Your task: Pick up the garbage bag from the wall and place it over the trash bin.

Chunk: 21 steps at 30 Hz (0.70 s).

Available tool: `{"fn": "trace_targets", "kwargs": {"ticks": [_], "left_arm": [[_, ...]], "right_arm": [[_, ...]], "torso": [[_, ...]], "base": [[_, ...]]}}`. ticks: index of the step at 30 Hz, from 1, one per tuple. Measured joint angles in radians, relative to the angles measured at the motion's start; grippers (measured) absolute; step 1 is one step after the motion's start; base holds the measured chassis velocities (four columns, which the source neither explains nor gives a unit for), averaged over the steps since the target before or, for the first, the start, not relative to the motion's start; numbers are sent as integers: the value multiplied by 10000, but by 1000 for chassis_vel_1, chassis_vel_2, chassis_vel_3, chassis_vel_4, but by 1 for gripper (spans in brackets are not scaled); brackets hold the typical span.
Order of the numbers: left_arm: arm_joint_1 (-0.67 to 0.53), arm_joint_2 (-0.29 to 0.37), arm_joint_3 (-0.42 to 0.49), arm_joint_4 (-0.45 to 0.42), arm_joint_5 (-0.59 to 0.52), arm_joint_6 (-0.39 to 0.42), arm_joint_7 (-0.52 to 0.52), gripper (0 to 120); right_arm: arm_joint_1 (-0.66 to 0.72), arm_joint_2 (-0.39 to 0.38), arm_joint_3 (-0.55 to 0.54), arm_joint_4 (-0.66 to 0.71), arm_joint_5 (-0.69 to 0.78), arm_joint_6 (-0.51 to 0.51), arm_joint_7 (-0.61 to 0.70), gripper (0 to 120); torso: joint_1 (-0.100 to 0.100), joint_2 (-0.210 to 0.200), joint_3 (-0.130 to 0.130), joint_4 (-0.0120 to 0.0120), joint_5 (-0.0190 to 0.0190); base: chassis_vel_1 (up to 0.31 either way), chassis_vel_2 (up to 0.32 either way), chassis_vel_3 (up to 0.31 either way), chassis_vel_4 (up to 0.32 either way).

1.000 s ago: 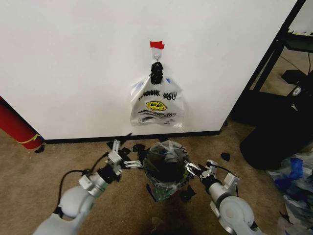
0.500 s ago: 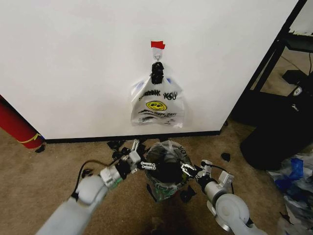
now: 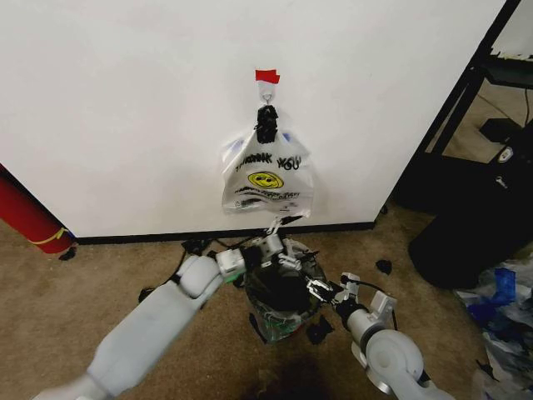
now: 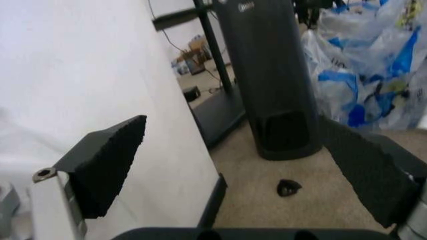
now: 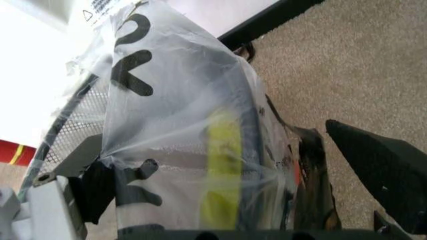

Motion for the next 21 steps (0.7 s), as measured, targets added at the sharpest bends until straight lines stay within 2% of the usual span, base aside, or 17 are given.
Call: {"fn": "trace_targets", "kwargs": {"ticks": [10,16,21], "left_arm": [[-591,-725,395,1532,1212,-261,-153,100],[-749,-948,415,2038,1381,-368,-172,100],[-715,-1069,423,2121,1385,-378,-213,100]], "right_arm": [[-64,-41,-8,190,-22,16,3,100],[-115,-116,21,296,-28,30,6,100],[-179,-146,35,381,-28,71,0,100]], "torso": [[0,0,0,2,-1],[0,0,0,0,-1],[0,0,0,1,-1]], "base": [[0,0,0,0],[0,0,0,0],[0,0,0,0]]}}
